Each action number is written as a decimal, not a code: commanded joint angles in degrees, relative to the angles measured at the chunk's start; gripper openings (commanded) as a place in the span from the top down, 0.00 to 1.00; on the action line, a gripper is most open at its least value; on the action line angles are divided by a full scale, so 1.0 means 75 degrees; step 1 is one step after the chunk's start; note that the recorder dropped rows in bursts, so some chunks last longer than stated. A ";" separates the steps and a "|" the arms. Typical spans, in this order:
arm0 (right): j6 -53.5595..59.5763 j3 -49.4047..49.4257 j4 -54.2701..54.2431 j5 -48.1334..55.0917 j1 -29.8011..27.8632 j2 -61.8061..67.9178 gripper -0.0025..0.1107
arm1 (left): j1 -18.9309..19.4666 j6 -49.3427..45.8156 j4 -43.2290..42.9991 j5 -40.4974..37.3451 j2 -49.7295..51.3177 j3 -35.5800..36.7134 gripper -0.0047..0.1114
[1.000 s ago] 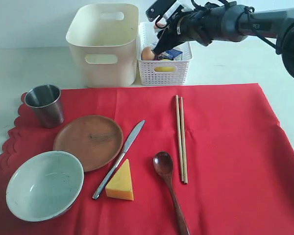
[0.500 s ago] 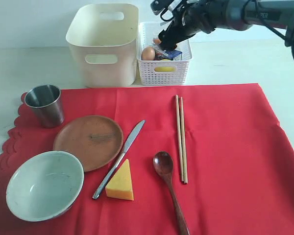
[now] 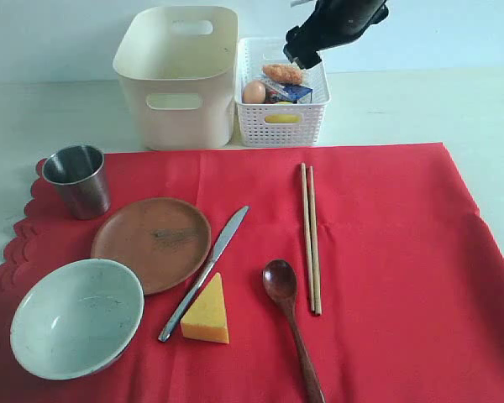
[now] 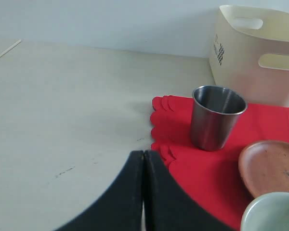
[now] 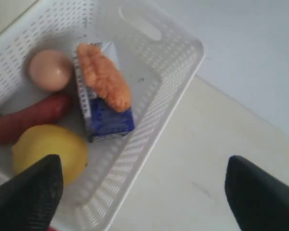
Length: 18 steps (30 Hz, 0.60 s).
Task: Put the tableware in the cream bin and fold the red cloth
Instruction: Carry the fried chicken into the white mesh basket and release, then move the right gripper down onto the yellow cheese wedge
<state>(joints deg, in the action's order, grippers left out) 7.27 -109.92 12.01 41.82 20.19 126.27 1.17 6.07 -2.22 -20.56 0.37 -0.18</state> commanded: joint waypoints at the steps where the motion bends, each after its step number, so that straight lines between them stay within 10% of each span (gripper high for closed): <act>1: 0.0669 -0.0058 -0.1214 0.1019 -0.0023 -0.0418 0.21 | -0.0001 0.0019 -0.0023 0.0050 -0.0049 0.0024 0.96; 18: 0.1115 0.0955 -0.3295 0.3220 0.0098 -0.1410 0.25 | -0.0001 0.0019 -0.0023 0.0050 -0.0049 0.0024 0.96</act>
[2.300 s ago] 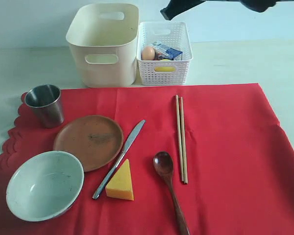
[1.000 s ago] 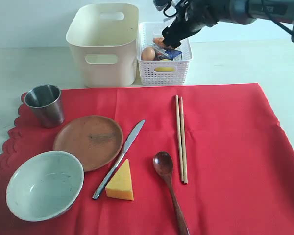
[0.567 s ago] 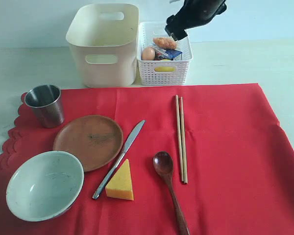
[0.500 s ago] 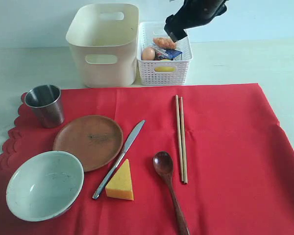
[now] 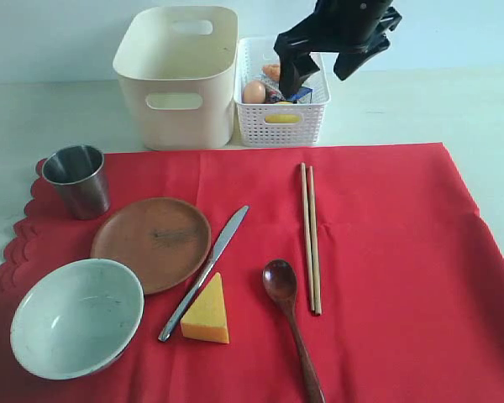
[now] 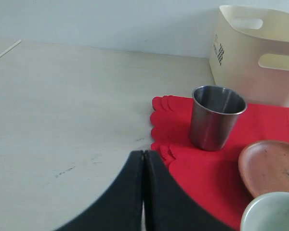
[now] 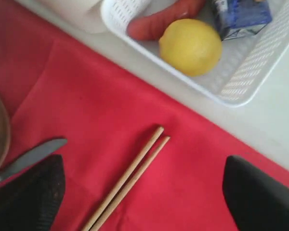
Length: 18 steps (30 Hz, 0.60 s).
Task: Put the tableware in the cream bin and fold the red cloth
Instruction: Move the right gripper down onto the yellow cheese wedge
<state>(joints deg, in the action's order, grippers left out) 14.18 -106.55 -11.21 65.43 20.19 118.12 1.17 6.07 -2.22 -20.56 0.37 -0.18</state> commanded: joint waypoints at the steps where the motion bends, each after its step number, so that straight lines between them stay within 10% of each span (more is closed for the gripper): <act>1: 0.0212 0.0690 -0.0222 0.0073 0.0155 -0.0404 0.25 | -0.0001 0.0019 -0.0023 0.0050 -0.0049 0.0024 0.96; 18: 0.0310 0.3057 -0.0225 -0.0584 0.2419 -0.1693 0.25 | -0.0001 0.0019 -0.0023 0.0050 -0.0049 0.0024 0.96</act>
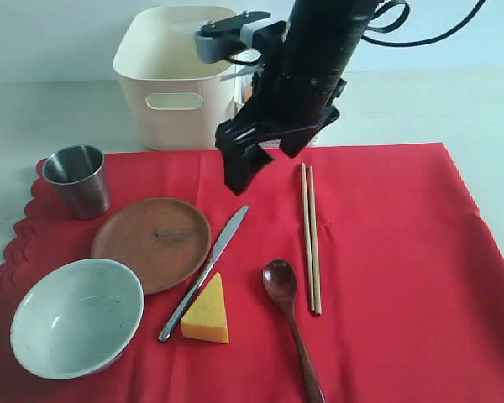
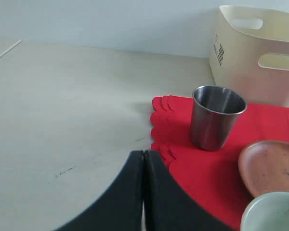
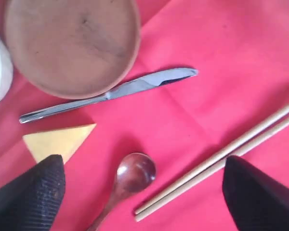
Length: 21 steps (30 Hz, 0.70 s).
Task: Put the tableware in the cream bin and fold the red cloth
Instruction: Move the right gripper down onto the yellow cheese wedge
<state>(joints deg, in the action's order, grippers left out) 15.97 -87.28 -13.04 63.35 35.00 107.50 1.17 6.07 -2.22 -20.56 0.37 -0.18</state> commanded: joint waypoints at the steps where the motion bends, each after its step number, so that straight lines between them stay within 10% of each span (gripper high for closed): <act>1: 0.0072 0.0723 0.0020 -0.0429 0.0704 -0.0340 0.25 | -0.0001 0.0019 -0.0023 0.0050 -0.0049 0.0024 0.96; 21: -0.1178 0.2141 -0.0075 -0.1767 0.1999 0.0427 0.25 | -0.0001 0.0019 -0.0023 0.0050 -0.0049 0.0024 0.96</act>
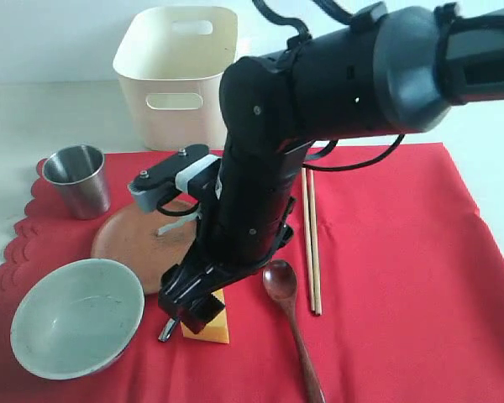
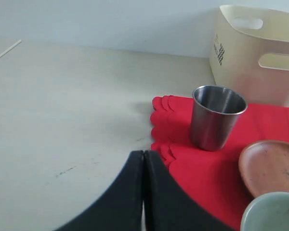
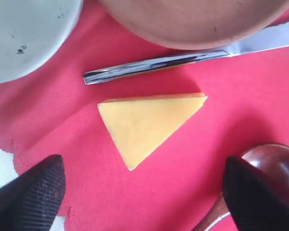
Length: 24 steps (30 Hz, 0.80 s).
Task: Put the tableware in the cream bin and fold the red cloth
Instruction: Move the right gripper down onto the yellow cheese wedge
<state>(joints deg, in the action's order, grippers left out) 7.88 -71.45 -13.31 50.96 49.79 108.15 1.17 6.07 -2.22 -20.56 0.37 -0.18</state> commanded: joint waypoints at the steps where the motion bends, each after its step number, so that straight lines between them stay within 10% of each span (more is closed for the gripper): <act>1: -0.0134 0.0030 -0.0039 -0.0152 0.0027 0.0426 0.25 | -0.0001 0.0019 -0.0023 0.0050 -0.0049 0.0024 0.96; 24: -0.0543 0.0030 -0.0138 -0.1084 0.0473 0.0815 0.25 | -0.0001 0.0019 -0.0023 0.0050 -0.0049 0.0024 0.96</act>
<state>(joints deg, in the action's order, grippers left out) 4.87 -71.45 -15.63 44.23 53.21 114.10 1.17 6.07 -2.22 -20.56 0.37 -0.18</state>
